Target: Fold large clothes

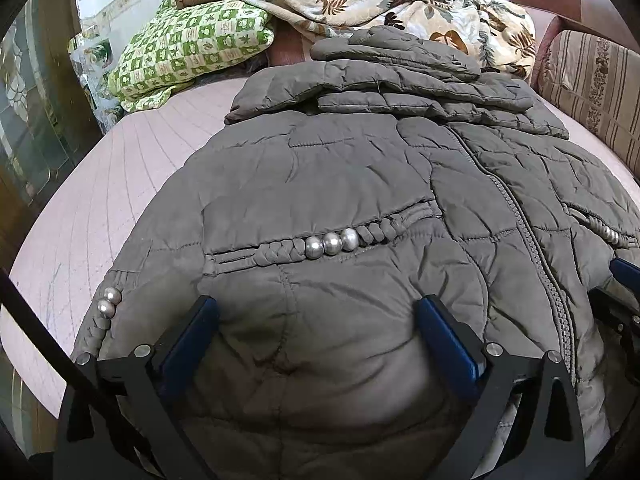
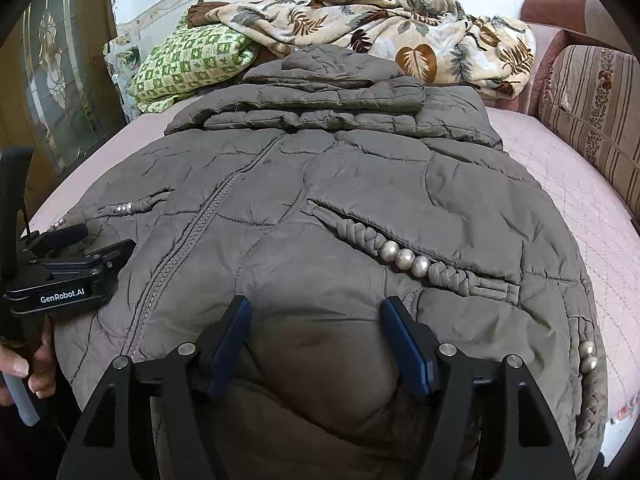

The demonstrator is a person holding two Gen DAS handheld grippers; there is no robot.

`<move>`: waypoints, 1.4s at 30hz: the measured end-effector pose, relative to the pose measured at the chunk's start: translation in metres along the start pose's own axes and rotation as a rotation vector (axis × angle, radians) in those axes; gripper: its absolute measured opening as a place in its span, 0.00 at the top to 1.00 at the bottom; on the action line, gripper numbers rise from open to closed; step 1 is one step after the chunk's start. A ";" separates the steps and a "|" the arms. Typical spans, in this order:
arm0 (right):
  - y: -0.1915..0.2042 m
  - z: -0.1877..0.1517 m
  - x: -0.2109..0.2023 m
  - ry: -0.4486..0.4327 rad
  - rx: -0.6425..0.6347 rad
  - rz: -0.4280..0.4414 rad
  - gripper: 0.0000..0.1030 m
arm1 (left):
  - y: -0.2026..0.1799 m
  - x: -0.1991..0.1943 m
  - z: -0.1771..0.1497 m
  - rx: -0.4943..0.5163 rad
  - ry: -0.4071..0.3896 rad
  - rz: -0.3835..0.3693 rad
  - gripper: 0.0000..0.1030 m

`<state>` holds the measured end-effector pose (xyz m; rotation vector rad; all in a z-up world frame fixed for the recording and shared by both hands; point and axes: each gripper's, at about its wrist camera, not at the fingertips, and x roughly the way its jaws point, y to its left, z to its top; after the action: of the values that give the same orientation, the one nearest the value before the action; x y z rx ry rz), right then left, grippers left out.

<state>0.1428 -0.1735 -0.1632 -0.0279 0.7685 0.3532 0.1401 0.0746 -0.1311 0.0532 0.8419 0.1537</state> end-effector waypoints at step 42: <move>0.010 -0.014 -0.005 0.036 -0.033 -0.027 0.05 | 0.020 -0.023 -0.027 -0.042 0.007 0.038 0.01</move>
<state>0.1264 -0.1677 -0.1687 -0.0755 0.7974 0.3404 0.1026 0.0904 -0.1303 0.0290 0.8452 0.2073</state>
